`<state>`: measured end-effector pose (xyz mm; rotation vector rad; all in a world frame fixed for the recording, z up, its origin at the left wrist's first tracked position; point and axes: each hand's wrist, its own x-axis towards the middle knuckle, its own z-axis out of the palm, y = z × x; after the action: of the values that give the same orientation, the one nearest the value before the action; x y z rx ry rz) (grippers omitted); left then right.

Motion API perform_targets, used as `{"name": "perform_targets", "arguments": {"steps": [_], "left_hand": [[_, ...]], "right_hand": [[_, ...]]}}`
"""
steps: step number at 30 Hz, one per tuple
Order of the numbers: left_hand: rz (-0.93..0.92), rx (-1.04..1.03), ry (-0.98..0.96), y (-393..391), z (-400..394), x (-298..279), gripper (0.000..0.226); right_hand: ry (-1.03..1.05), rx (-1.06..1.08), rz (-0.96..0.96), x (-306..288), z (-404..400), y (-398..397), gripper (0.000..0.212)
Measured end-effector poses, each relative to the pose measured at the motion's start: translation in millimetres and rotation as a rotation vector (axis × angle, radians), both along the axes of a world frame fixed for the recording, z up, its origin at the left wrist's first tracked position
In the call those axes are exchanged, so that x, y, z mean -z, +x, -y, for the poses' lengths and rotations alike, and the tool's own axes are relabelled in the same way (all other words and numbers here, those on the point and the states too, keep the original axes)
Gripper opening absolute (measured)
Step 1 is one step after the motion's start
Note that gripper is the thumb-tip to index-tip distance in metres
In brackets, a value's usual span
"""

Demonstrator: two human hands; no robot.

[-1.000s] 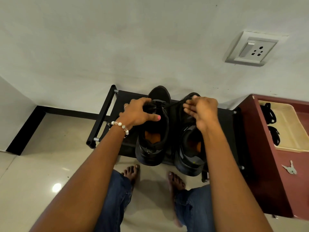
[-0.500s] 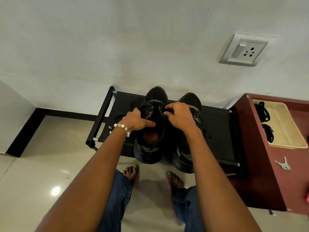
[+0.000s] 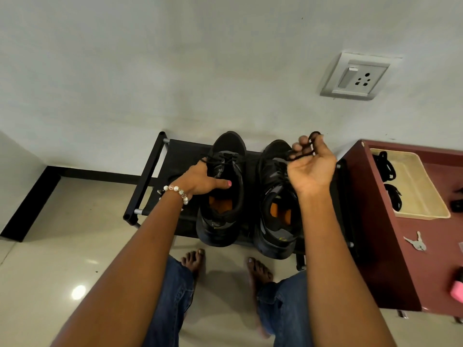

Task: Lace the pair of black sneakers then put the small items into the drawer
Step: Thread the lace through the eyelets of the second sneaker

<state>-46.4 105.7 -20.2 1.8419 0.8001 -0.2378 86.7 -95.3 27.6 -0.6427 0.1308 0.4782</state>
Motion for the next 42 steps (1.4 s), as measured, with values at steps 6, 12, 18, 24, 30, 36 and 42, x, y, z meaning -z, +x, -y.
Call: {"name": "perform_targets", "arguments": {"steps": [6, 12, 18, 24, 30, 36, 42], "left_hand": [[0.024, 0.006, -0.006, 2.1, -2.2, 4.2, 0.087], [0.024, 0.008, 0.024, 2.7, 0.2, 6.6, 0.077], [0.000, -0.028, 0.028, 1.8, 4.1, 6.0, 0.091], [-0.021, -0.034, 0.032, 2.7, 6.0, 2.2, 0.089], [-0.011, -0.019, 0.218, 6.3, 12.2, -0.9, 0.093], [-0.004, -0.014, 0.361, 10.3, 21.8, -2.1, 0.085], [-0.019, 0.001, 0.364, 10.7, 23.9, -6.2, 0.060]], "right_hand": [[-1.271, -0.308, 0.897, 19.6, -34.5, -13.7, 0.020], [-1.567, -0.571, 1.094, 22.3, -51.9, -27.5, 0.024], [-1.684, -0.236, 0.884, -3.2, -18.3, -8.7, 0.019], [-2.065, -0.114, 0.953, -7.2, 1.3, -6.9, 0.023], [-1.545, -0.441, 1.138, 12.2, -48.5, -26.1, 0.030], [-1.555, -0.423, 0.980, 29.5, -63.8, -29.5, 0.020], [-1.203, -0.390, 0.427, 20.0, -58.6, -32.6, 0.023]]}}
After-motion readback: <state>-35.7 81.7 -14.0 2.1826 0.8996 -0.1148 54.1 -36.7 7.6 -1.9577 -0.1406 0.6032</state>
